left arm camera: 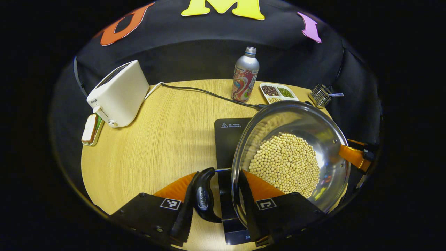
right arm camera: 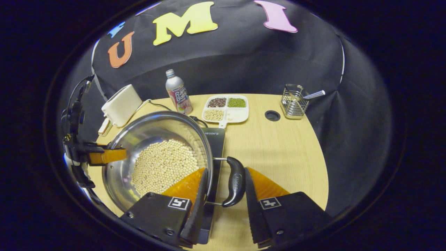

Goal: First push the handle of the pot to place it horizontally, then grasp the pot with both hands and set it on the induction cooktop.

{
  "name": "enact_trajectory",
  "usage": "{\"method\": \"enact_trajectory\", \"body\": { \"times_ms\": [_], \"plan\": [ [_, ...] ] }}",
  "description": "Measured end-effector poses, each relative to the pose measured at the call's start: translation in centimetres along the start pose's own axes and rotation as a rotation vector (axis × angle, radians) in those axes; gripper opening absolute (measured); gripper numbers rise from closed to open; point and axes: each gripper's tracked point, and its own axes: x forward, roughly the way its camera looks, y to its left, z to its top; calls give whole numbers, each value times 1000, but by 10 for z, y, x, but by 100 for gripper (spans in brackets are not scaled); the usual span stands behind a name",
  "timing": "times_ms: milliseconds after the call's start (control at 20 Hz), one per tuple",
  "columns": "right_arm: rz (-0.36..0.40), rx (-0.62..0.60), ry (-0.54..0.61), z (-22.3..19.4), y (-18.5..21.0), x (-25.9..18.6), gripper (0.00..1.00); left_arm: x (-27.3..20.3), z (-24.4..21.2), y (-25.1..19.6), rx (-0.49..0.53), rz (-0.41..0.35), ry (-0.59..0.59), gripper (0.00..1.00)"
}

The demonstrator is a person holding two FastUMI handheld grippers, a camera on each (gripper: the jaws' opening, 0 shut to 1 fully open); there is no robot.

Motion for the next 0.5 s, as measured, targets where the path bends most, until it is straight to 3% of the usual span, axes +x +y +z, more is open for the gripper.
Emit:
{"method": "enact_trajectory", "body": {
  "times_ms": [100, 150, 400, 500],
  "plan": [
    [-3, 0, -7, -2, 0, 0, 57, 0, 0, 1, 0, 6, -10, 68],
    [-4, -4, -11, -2, 0, 0, 57, 0, 0, 2, 6, 6, -14, 63],
    [1, -5, -40, 1, 0, 0, 57, 0, 0, 0, -3, 7, -15, 64],
    [12, -23, -58, 2, -1, 4, 61, -1, 0, -1, -9, 10, -23, 75]
  ]
}}
